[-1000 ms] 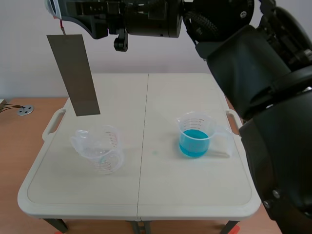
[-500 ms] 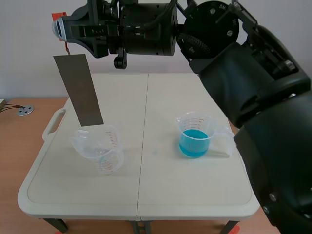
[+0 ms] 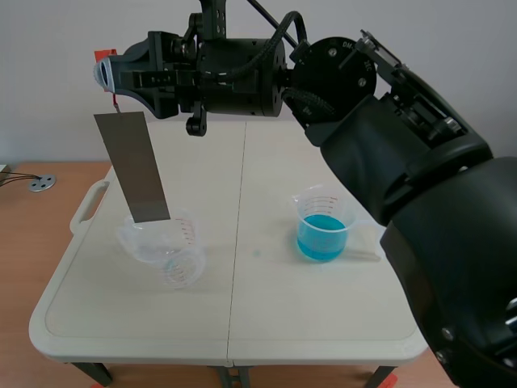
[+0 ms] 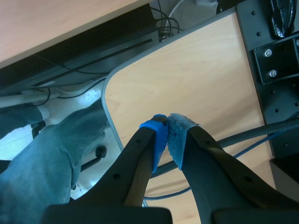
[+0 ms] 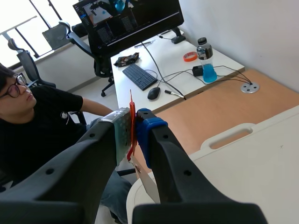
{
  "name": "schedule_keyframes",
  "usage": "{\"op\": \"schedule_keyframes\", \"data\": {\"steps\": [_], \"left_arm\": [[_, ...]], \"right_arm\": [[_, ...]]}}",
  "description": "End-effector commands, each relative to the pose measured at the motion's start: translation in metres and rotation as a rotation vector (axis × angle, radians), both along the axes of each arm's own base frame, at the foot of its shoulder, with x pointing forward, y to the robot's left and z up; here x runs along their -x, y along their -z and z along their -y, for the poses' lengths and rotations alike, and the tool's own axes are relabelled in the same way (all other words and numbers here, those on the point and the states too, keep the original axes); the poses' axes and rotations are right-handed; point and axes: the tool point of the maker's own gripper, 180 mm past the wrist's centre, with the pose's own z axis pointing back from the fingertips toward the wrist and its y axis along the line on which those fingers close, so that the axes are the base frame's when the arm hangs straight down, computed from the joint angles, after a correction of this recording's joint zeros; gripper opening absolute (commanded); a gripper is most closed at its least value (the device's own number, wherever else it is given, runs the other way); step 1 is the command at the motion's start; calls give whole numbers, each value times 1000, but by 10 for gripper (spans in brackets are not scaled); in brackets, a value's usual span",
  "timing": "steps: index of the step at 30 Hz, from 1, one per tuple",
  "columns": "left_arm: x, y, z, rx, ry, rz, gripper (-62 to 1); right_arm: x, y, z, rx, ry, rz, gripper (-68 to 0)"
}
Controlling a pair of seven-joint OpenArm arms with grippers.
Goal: Hold the metal plate by the orange handle, dip it into the blue solution, take it out and point at it, then put the plate back in the beaker on the left.
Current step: 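Put the plate into the left beaker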
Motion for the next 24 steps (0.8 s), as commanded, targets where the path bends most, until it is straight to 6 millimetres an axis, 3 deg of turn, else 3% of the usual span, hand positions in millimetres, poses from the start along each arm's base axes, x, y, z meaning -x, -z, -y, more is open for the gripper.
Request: {"op": "schedule_keyframes", "data": {"steps": [1, 16, 24], "left_arm": [[2, -3, 1, 7, 7, 7, -590], [0, -4, 2, 10, 8, 16, -590], [-1, -5, 2, 12, 8, 21, -590]], "right_arm": [[-1, -14, -4, -31, -11, 39, -660], [-5, 13, -7, -27, 2, -41, -660], [-13, 38, -3, 13, 37, -75, -660]]}}
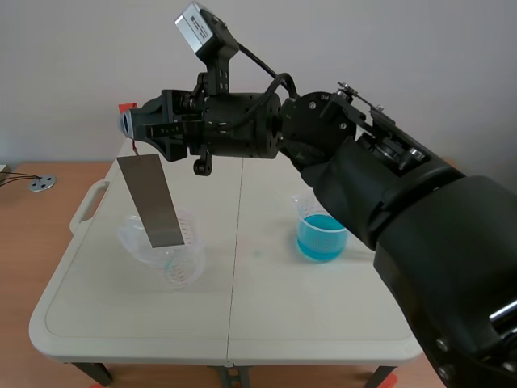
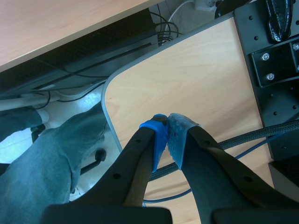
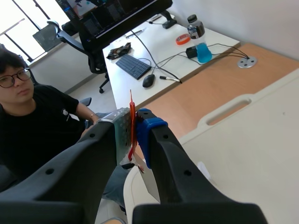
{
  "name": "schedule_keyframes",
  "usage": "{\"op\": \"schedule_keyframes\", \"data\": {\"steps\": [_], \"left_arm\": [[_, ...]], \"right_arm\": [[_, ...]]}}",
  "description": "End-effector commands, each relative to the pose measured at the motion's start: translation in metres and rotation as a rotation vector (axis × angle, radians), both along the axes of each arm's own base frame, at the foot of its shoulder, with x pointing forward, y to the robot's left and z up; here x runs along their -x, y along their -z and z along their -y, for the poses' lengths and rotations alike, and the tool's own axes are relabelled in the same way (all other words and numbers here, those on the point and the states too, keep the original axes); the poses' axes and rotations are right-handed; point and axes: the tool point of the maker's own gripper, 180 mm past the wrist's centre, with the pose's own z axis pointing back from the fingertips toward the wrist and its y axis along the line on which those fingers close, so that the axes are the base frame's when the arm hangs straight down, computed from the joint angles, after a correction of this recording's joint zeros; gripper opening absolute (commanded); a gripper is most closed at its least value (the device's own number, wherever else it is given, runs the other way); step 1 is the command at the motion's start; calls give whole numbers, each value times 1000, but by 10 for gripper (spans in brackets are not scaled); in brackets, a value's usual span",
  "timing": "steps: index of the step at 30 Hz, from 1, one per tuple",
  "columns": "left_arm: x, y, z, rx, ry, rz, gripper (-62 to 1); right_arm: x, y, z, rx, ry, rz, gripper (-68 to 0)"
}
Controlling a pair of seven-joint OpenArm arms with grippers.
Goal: Hold the metal plate by the orange handle, dip it into the blue solution, take it out and point at it, then put the plate back in the beaker on the left.
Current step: 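Put the plate into the left beaker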
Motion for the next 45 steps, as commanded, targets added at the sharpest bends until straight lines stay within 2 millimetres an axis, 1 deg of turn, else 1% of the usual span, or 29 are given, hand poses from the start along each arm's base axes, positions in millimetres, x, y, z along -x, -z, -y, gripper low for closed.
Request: {"op": "schedule_keyframes", "data": {"steps": [1, 6, 13, 22, 25, 28, 32, 35, 38, 42, 43, 44, 45], "left_arm": [[0, -3, 1, 5, 7, 8, -590], [0, -3, 1, 6, 7, 9, -590], [-2, -4, 2, 11, 8, 23, -590], [-2, -5, 2, 11, 8, 23, -590], [-2, -5, 2, 11, 8, 23, -590], [-2, -5, 2, 11, 8, 23, -590], [-3, -5, 2, 12, 8, 26, -590], [-3, -5, 2, 12, 8, 26, -590], [-3, -5, 2, 12, 8, 26, -590], [-3, -5, 2, 12, 10, 26, -589], [-2, -5, 2, 6, 22, 25, -566], [-3, -5, 3, 1, 40, 30, -514], [-3, -5, 4, -4, 61, 37, -430]], "right_arm": [[-5, -12, -1, -33, 2, 27, -661], [-6, 5, 1, -27, 26, -7, -661], [6, 30, -3, 0, 24, -58, -661], [11, 56, 0, 59, 37, -76, -660], [10, 59, 2, 69, 40, -71, -660], [6, 54, 3, 52, 53, -60, -658], [1, 47, 3, 43, 57, -39, -598], [-4, 41, 4, 42, 59, -22, -538], [-10, 35, 6, 38, 69, -8, -439], [-21, 25, 13, 21, 98, 9, -271], [-24, 23, 15, 17, 107, 11, -243], [-27, 21, 17, 8, 118, 12, -227], [-30, 19, 20, -2, 131, 15, -208]]}}
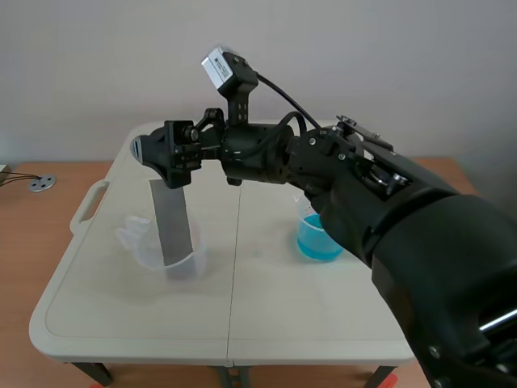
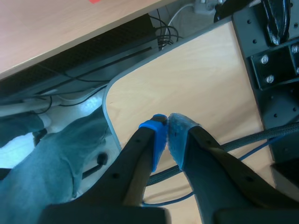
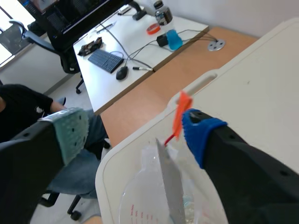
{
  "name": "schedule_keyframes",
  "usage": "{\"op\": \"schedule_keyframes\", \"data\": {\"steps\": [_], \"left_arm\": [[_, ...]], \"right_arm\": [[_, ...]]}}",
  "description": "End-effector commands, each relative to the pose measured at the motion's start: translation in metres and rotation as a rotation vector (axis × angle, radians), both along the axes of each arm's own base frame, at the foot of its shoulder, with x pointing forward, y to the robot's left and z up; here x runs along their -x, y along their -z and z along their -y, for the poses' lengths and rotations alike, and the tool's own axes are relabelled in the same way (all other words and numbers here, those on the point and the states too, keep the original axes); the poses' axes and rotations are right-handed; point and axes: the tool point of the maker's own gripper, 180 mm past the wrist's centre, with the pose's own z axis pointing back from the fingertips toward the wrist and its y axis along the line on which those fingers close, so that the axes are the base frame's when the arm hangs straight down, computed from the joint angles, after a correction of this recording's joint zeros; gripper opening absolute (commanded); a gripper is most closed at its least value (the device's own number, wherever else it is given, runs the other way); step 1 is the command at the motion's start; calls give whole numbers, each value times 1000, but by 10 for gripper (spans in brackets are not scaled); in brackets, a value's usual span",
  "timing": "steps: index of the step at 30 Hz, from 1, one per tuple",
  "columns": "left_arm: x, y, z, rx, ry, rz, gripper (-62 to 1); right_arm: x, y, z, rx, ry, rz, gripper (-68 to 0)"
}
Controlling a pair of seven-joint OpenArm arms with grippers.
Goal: Hold the metal plate by the orange handle, dip it into the blue solution, take it out and point at it, then put the plate back in the beaker on the left.
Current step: 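Put the plate into the left beaker, then return to the home posture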
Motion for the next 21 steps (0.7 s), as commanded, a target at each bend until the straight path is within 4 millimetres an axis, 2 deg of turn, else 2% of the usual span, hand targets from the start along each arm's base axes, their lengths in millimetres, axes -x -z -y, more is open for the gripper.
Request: {"op": "schedule_keyframes", "data": {"steps": [1, 3, 4, 9, 14, 21], "left_arm": [[0, -3, 2, -3, 38, 14, -320], [3, -2, 3, -31, 96, 3, -56], [4, -1, 3, -37, 106, 1, 14], [5, -1, 3, -38, 105, -4, 14], [5, -1, 3, -37, 103, -4, 14], [5, -1, 2, -45, 101, -7, 14]], "right_arm": [[-11, -21, 4, -42, 15, 46, -186], [-18, -26, 10, -58, 38, 54, -151], [-21, -29, 13, -62, 49, 57, -135], [-35, -44, 22, -81, 83, 84, -9], [-43, -45, 33, -44, 93, 98, -10], [-56, -38, 74, -19, 168, 90, -10]]}}
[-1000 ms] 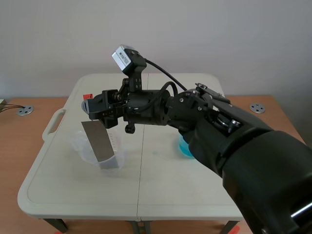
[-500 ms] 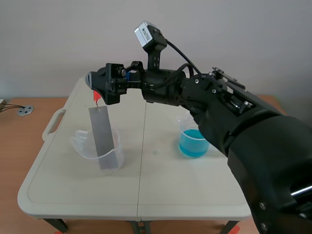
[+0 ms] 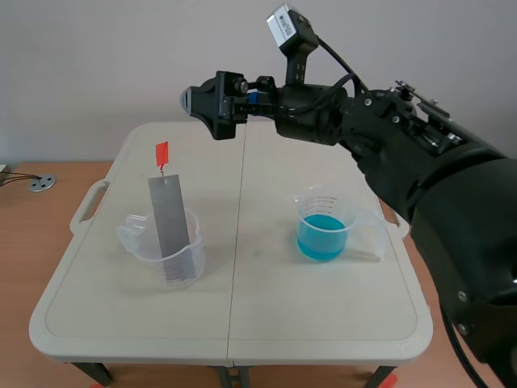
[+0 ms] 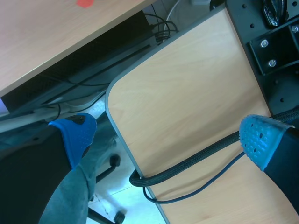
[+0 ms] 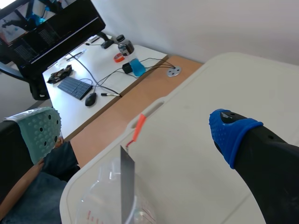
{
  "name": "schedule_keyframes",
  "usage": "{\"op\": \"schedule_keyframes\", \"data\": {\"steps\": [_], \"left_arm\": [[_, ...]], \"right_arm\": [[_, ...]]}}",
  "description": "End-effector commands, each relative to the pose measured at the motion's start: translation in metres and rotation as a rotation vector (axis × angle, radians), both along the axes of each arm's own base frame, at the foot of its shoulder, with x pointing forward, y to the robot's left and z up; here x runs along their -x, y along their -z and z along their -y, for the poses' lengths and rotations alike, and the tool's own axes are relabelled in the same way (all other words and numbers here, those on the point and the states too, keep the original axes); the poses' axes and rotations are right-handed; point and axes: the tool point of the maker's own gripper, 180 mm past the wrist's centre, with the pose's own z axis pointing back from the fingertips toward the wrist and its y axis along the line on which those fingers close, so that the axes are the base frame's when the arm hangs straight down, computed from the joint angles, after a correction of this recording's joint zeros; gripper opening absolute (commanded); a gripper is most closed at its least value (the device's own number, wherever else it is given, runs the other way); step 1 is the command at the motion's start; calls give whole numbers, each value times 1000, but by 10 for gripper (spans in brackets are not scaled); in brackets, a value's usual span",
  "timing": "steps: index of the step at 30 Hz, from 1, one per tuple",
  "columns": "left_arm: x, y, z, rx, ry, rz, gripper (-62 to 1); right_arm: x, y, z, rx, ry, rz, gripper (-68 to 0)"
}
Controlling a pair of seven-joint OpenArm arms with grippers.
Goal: Hold the metal plate by the orange handle, dip it into the blue solution, take it out and point at it, then put the plate back in the beaker on the left.
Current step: 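Return to the home posture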
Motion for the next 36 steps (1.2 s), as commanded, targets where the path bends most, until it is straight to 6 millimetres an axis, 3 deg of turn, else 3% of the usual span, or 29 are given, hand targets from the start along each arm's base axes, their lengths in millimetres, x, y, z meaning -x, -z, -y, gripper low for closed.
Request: {"op": "schedule_keyframes", "data": {"steps": [1, 5, 10, 15, 18, 24, 29, 36], "left_arm": [[-2, -5, -5, -24, -2, 13, 14], [-28, -41, -54, -135, -139, 169, 14], [-79, -126, -109, -249, -227, 429, 14], [-131, -215, -125, -310, -195, 682, 14], [-160, -247, -109, -276, -117, 781, 14], [-207, -282, -64, -102, 8, 879, 14], [-234, -289, -37, -7, 60, 911, 14], [-255, -288, 25, 153, 173, 955, 14]], "right_arm": [[-7, -12, 16, -13, 21, 38, -11], [-9, -9, 45, 34, 58, 55, -11], [2, -6, 76, 117, 74, 96, -11], [24, -1, 105, 185, 95, 122, -11], [40, 3, 121, 217, 112, 126, -11], [70, 2, 140, 260, 125, 134, -11], [93, -2, 142, 283, 116, 150, -11], [127, 6, 134, 308, 77, 115, -11]]}}
